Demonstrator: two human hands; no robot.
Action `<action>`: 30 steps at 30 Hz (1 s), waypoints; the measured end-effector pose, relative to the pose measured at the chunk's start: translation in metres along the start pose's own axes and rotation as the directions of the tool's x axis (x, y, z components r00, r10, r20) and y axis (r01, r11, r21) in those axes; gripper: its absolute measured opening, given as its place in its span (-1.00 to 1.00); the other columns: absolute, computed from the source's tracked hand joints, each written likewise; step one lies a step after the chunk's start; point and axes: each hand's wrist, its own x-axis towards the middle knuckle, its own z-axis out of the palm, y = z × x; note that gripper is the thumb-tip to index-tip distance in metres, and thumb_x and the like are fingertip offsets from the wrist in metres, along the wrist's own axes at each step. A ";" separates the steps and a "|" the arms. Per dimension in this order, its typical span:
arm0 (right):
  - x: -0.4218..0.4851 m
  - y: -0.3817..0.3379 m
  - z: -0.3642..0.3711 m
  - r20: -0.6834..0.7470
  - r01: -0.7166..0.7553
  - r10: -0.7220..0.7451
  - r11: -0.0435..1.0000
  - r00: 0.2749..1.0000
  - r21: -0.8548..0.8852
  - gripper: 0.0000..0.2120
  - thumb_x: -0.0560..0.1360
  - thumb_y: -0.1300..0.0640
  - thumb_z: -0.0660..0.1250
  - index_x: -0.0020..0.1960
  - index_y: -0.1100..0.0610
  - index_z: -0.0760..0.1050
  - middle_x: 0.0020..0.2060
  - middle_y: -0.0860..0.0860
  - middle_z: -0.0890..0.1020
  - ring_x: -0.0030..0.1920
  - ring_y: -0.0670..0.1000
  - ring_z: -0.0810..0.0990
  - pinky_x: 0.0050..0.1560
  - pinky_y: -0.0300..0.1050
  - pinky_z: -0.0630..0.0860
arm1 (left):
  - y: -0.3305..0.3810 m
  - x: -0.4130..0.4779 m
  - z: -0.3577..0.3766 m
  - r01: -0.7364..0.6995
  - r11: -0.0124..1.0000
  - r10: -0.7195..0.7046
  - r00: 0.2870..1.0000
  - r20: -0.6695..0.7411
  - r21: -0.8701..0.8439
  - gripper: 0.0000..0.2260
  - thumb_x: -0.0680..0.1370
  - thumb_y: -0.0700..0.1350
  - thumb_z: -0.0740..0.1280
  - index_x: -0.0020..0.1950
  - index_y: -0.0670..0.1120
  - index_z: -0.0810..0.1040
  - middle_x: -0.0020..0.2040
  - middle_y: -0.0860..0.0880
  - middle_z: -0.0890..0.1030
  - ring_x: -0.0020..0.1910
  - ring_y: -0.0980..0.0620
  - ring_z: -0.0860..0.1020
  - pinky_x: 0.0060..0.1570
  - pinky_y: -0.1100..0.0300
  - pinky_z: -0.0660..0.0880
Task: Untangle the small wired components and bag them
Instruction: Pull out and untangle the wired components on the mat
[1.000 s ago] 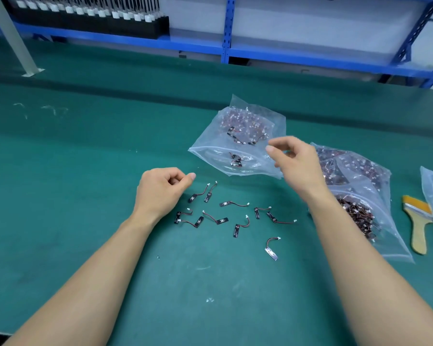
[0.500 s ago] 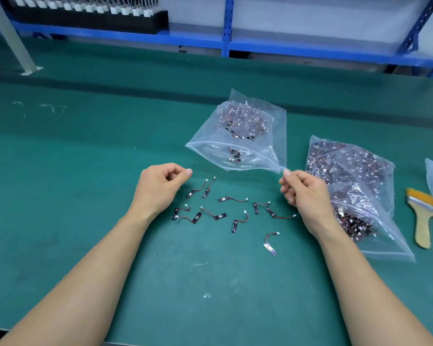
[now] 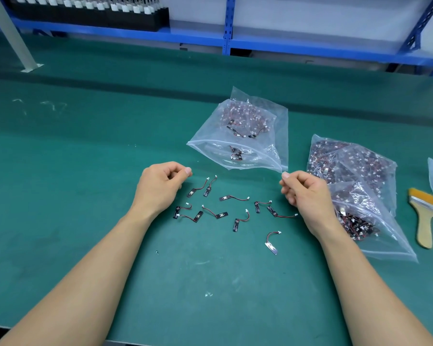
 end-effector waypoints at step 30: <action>-0.001 0.003 0.000 0.003 0.013 -0.013 0.999 1.000 -0.034 -0.72 0.60 0.15 0.37 -0.28 0.15 0.57 -0.44 -0.01 0.57 -0.49 -0.09 0.37 -0.40 -0.33 0.36 | 0.001 -0.001 0.000 0.025 0.999 -0.026 1.000 0.013 0.021 -0.80 0.53 0.05 0.42 -0.26 0.02 0.64 -0.48 0.14 0.46 -0.47 0.13 0.32 -0.30 0.17 0.31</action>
